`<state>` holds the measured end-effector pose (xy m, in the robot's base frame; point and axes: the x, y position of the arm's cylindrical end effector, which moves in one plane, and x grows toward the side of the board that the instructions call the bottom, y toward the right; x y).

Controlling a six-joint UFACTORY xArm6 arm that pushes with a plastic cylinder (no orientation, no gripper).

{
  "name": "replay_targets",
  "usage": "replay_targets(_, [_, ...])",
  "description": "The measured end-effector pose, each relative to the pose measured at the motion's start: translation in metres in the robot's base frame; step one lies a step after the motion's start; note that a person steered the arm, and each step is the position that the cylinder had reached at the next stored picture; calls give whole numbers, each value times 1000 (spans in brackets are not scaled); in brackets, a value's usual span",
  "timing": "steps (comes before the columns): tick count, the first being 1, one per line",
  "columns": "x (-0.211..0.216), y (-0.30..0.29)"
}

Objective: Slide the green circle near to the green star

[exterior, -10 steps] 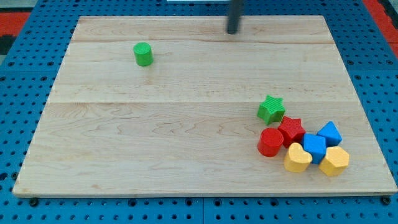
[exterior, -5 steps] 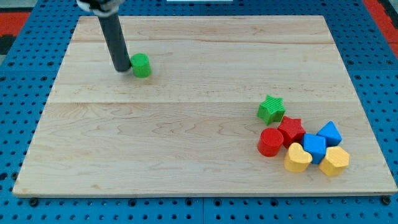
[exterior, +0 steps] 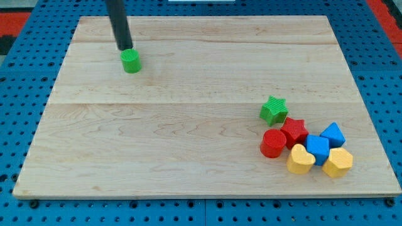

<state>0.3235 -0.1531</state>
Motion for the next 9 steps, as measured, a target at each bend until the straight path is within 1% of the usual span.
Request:
replay_targets(1, [76, 71])
replay_targets(2, [108, 102])
replay_targets(3, [33, 22])
replay_targets(4, [65, -14])
replay_targets(5, [135, 44])
replay_targets(6, [144, 168])
replay_targets(7, [99, 118])
replay_targets(8, [87, 178])
replay_targets(9, [143, 216])
